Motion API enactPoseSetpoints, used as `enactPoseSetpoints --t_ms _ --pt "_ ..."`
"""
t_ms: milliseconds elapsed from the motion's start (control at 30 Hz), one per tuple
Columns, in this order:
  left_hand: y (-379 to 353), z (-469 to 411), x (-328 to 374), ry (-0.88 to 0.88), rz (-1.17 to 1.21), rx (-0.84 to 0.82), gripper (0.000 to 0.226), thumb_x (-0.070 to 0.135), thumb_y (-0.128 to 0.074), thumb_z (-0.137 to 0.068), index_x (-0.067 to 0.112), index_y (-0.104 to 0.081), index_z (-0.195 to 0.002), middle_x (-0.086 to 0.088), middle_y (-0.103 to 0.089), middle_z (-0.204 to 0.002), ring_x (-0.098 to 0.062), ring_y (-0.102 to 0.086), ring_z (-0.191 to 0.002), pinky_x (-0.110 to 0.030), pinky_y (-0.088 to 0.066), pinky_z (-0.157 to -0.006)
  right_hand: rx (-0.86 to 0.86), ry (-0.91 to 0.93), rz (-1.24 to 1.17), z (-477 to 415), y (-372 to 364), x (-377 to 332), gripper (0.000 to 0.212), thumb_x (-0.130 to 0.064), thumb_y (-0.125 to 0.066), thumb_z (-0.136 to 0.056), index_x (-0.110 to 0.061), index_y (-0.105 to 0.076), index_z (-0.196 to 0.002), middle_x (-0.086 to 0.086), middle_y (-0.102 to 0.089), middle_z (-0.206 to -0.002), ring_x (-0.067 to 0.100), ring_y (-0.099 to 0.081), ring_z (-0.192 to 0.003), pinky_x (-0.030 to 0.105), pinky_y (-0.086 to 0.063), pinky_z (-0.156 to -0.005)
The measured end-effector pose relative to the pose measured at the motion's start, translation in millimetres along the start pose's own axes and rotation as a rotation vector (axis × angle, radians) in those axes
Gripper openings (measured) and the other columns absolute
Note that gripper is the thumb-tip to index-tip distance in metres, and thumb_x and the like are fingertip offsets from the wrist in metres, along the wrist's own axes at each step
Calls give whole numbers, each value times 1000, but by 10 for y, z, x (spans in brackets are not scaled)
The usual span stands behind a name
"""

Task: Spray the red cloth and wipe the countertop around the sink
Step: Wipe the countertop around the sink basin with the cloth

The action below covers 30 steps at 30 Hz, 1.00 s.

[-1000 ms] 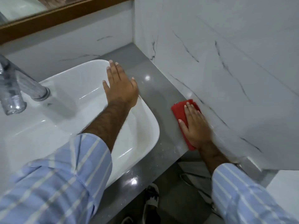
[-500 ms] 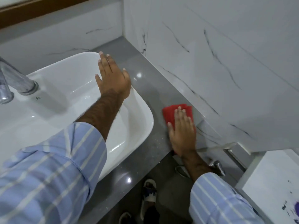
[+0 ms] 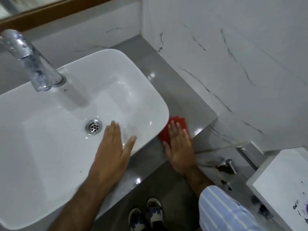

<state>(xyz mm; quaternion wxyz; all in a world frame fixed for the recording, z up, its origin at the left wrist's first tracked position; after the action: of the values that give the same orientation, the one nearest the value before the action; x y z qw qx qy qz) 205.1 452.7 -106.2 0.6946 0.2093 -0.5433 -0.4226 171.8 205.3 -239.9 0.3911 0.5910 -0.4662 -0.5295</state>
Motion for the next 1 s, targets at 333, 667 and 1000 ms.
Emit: enactPoseSetpoints --t_ms 333,667,1000 --pt "851 1192 -1559 169 -420 172 88 67 -14 -101 6 -34 -162 -8 -30 -172 -25 -23 -161 -45 -19 -130 12 -140 0 244 8 -449 70 -46 -37 -108 -7 -22 -164 15 -24 -172 30 -18 -161 54 -22 -129" --pt "994 1320 -1903 -56 -435 346 68 45 -23 -108 2 -42 -157 -13 -34 -169 -31 -23 -161 -50 -14 -133 -101 148 -12 455 6 -618 71 -47 -40 -106 -5 -28 -162 14 -26 -171 29 -20 -160 55 -27 -126" --pt "899 1390 -1817 217 -259 420 81 59 -21 -101 13 -12 -168 -1 -4 -177 -24 -4 -164 -47 -15 -131 -243 772 23 1040 -218 -1979 70 -53 -48 -104 -10 -39 -158 9 -30 -168 25 -29 -156 44 -19 -127"
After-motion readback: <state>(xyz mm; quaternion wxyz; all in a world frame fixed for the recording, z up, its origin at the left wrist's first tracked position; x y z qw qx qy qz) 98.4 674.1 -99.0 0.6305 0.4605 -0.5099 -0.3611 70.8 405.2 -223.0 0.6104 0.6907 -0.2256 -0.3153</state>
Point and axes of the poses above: each hand's wrist, its own z-axis away from the middle knuckle, its own y-axis out of the back of the hand, x = y × z, the point moved 3 cm from there along -z, towards the middle knuckle
